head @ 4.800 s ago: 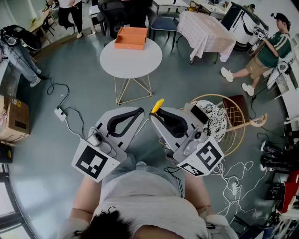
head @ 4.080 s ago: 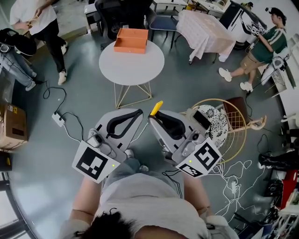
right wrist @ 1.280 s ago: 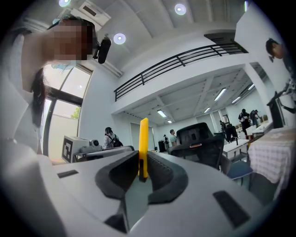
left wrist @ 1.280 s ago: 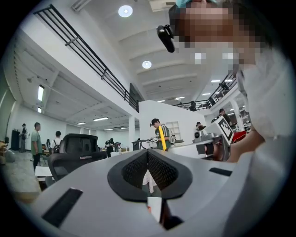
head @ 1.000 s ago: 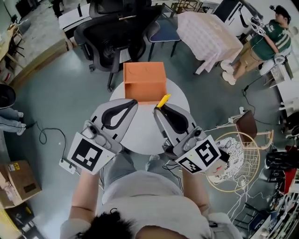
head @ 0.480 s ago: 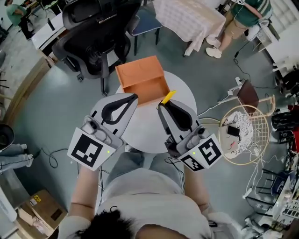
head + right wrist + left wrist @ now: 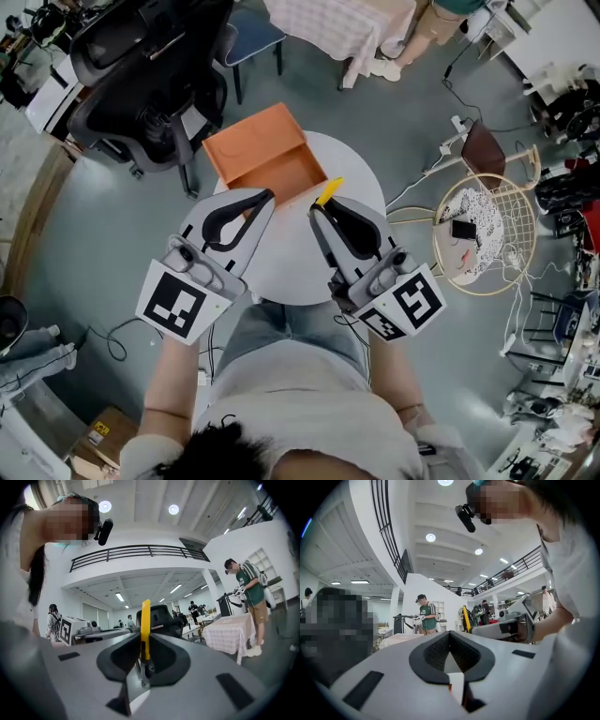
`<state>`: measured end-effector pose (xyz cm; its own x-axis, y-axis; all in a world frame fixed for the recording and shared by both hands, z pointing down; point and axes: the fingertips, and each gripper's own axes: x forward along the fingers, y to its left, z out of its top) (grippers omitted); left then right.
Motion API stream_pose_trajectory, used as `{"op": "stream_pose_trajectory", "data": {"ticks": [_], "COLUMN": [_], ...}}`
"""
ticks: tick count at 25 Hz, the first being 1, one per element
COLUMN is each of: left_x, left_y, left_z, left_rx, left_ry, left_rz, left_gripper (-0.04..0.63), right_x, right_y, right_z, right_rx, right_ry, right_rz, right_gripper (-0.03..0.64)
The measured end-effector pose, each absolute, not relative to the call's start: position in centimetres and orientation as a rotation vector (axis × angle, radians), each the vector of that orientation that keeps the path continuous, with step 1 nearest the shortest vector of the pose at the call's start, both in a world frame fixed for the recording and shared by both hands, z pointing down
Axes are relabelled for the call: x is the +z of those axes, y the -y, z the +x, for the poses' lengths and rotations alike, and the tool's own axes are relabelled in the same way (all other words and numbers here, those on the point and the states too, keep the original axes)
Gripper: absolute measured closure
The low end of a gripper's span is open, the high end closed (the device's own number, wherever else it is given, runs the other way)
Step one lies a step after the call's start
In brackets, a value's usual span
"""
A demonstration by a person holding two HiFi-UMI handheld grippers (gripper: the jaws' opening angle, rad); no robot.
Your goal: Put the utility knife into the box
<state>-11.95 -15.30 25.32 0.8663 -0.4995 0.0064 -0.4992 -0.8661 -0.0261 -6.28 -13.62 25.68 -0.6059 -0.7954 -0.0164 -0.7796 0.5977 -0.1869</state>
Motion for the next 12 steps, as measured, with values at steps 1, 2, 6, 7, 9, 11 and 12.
{"op": "stream_pose_trajectory", "data": {"ticks": [1, 2, 6, 7, 9, 11, 12], "left_x": [25.5, 25.9, 27.8, 28.2, 28.9, 29.2, 29.4], "left_y": [15.6, 16.1, 18.3, 18.7, 19.7, 20.7, 21.1], "left_z": [-11.9, -11.9, -11.7, -11.6, -11.6, -11.5, -11.5], "left_rx": [-0.021, -0.023, -0.041, -0.044, -0.051, -0.043, -0.032], "left_ry": [-0.804, -0.802, -0.793, -0.793, -0.799, -0.818, -0.829], "left_rz": [-3.018, -3.022, -3.033, -3.040, -3.050, -3.051, -3.051], "left_gripper": [0.586, 0.586, 0.586, 0.586, 0.586, 0.586, 0.586], "right_x": [25.9, 26.2, 27.9, 28.4, 29.4, 30.3, 30.9], "right_y": [13.9, 14.4, 16.8, 17.3, 18.3, 19.4, 19.8], "right_z": [-6.3, -6.3, -6.1, -6.0, -6.0, -6.1, -6.0], "right_rx": [-0.252, -0.258, -0.281, -0.288, -0.300, -0.318, -0.332], "right_ry": [-2.723, -2.728, -2.750, -2.758, -2.782, -2.811, -2.826], "right_rz": [-1.353, -1.362, -1.395, -1.403, -1.411, -1.409, -1.406], "right_gripper": [0.554, 0.554, 0.554, 0.554, 0.554, 0.554, 0.554]}}
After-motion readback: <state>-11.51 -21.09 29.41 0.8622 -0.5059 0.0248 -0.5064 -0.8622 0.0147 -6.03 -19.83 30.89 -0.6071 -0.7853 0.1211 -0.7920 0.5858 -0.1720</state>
